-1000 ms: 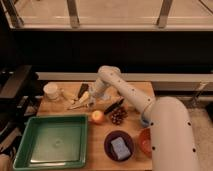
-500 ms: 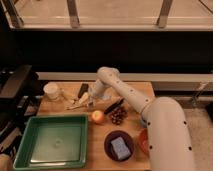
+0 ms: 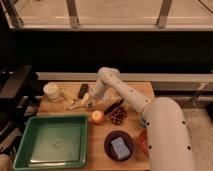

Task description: Place fork in red bowl

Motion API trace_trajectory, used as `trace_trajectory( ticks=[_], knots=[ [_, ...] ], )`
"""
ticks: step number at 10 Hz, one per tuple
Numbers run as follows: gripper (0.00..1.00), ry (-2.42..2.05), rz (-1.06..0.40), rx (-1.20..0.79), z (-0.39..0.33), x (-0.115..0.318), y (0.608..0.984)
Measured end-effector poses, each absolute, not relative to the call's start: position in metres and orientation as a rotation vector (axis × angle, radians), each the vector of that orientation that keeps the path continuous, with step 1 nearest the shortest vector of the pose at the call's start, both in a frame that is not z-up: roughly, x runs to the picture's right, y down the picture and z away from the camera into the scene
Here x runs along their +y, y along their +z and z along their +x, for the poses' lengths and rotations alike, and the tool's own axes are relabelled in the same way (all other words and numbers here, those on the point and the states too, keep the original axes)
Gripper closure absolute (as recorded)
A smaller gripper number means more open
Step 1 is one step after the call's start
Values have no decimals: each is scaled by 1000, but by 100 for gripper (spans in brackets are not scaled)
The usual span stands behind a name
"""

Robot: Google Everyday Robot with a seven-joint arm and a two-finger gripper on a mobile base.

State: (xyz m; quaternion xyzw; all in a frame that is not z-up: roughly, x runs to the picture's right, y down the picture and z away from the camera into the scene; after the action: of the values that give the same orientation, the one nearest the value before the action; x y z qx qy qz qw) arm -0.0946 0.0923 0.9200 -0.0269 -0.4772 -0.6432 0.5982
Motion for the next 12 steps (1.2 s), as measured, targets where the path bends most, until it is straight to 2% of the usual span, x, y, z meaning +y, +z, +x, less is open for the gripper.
trace_trajectory(
  ticks=[2,3,4,5,8,12],
  knots=[
    [80,-1488,-64,-1110,-98,94,926],
    [92,-1490,-65,-1115,-102,97,930],
    [97,-1487,-65,-1114,-102,97,931],
    [100,-1484,-68,-1112,-99,97,932],
    [100,-1487,-57,-1106,-100,94,928],
    [100,-1472,34,-1077,-95,58,892]
  ],
)
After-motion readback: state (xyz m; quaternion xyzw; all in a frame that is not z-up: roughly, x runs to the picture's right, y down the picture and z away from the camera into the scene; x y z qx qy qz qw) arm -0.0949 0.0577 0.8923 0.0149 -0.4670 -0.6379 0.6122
